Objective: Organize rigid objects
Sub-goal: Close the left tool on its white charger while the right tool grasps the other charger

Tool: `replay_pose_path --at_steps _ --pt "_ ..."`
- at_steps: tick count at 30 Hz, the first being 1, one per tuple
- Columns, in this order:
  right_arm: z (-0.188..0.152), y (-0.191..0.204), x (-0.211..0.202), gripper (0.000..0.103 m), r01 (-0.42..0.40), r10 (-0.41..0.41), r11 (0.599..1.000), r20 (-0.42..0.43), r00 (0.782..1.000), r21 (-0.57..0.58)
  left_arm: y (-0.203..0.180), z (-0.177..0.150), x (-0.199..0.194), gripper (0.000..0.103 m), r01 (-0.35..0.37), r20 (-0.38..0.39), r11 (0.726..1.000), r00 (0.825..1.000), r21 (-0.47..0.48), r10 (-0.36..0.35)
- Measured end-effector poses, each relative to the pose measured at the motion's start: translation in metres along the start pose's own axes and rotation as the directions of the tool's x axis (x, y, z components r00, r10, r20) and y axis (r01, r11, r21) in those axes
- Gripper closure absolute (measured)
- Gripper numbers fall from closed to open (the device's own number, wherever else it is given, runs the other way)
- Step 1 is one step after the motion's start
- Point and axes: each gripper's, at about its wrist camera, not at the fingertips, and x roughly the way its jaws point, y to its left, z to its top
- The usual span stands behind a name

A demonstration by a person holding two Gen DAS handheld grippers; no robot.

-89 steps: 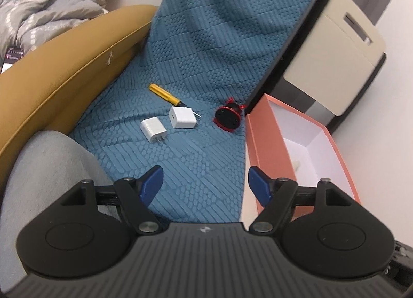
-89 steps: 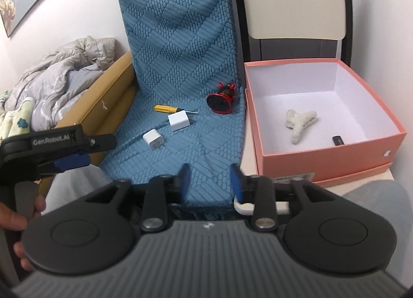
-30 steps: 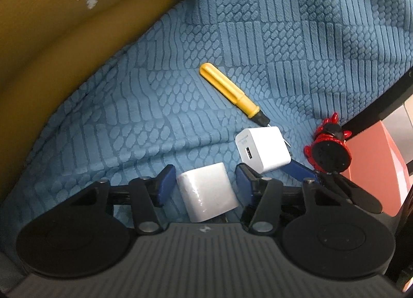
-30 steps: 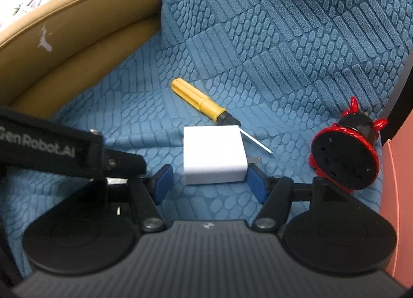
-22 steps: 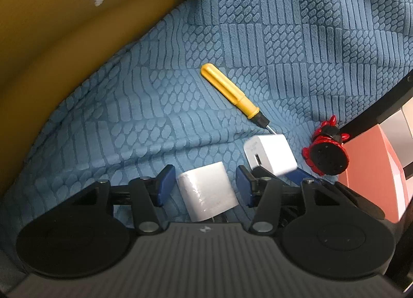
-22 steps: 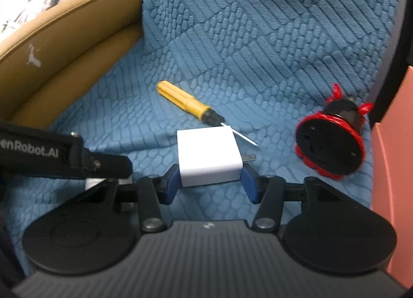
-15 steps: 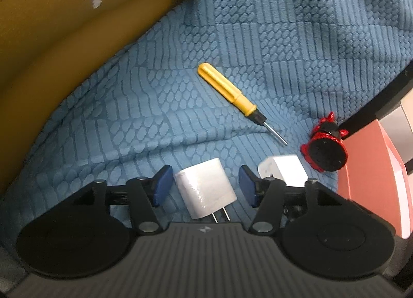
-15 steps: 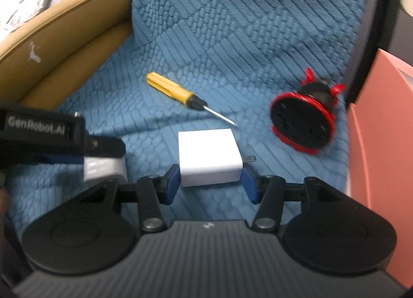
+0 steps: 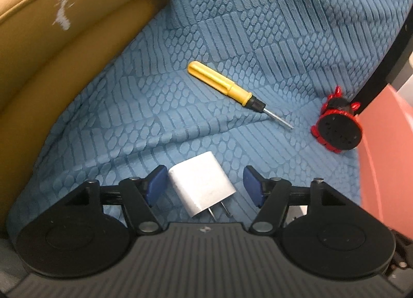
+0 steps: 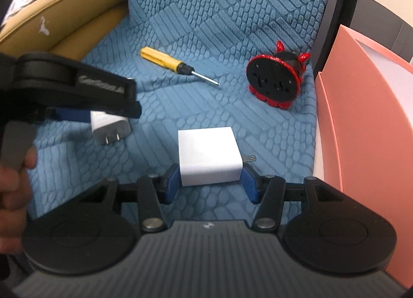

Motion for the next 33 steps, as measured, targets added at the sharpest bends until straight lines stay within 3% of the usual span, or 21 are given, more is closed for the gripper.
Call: replay_pose_path --at_steps 5,8,14,20,28,33 --pt "0.001 0.001 0.004 0.046 0.018 -0.018 1.000 -0.012 1.000 -0.016 -0.005 -0.001 0.005 0.035 -0.035 0.018 0.999 0.999 0.041 0.035" --pt "0.003 0.000 0.006 0.043 0.025 -0.025 1.000 -0.004 1.000 -0.019 -0.003 0.000 0.006 0.041 -0.045 0.027 0.998 0.999 0.048 0.043" --pt "0.007 0.000 0.010 0.042 0.023 -0.023 0.999 0.006 1.000 -0.039 0.002 0.002 0.004 0.045 -0.021 0.024 0.999 0.999 0.023 0.021" --pt "0.011 -0.002 0.009 0.019 -0.012 0.013 0.999 0.016 1.000 -0.029 0.007 0.003 0.000 0.046 0.019 0.006 1.000 1.000 -0.012 -0.019" --pt "0.018 -0.002 0.017 0.021 -0.020 0.022 0.999 0.048 0.999 -0.045 0.013 0.005 -0.003 0.048 0.070 -0.016 0.997 0.997 -0.044 -0.071" --pt "0.021 -0.008 0.025 0.040 -0.052 0.053 0.998 0.038 0.998 -0.031 0.016 0.005 -0.003 0.048 0.078 -0.024 0.996 0.997 -0.038 -0.079"
